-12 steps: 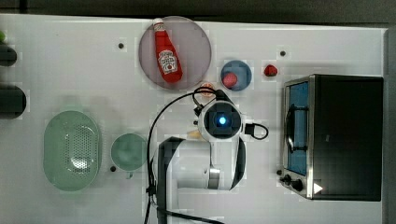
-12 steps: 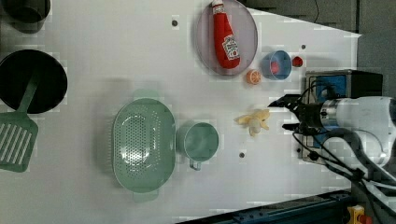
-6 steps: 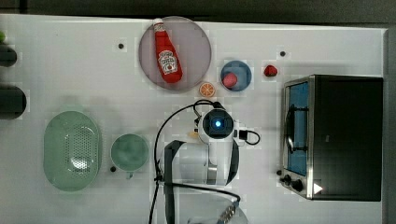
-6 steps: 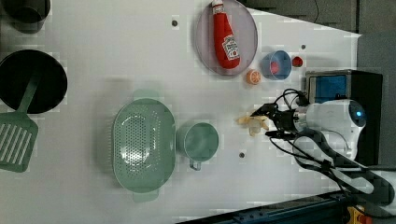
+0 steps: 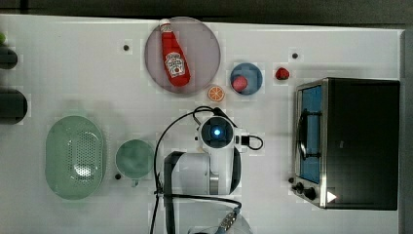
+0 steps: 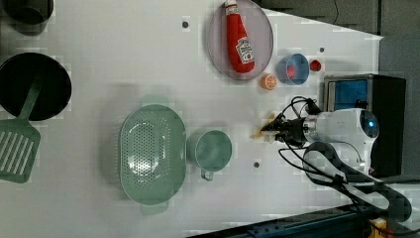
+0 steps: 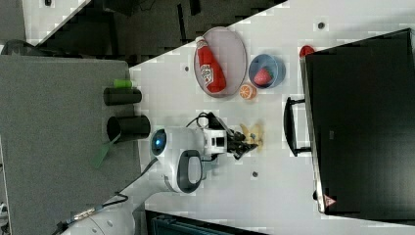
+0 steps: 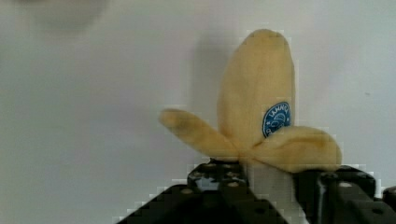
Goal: Pick banana from table and place on oven.
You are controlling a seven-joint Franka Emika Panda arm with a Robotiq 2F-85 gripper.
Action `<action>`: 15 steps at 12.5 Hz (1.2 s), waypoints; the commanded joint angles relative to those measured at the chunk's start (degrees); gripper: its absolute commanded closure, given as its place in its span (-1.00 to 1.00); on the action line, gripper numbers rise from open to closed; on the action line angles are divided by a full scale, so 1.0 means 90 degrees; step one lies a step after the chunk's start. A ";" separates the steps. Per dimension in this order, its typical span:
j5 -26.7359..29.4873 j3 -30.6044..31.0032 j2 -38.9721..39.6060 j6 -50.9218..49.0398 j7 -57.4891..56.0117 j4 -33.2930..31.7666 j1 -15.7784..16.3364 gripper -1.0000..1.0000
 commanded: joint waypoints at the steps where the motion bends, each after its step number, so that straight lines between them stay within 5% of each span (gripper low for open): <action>1: 0.0068 -0.0085 -0.0156 -0.0037 0.0164 0.0131 -0.0002 0.50; 7: 0.0069 -0.0074 -0.2064 -0.1253 0.0163 0.0431 0.0006 0.50; 12: 0.0073 -0.0200 -0.3126 -0.4136 0.0163 0.1874 -0.0029 0.50; 15: 0.0068 -0.0755 -0.3098 -0.4727 -0.0298 0.2611 -0.0195 0.50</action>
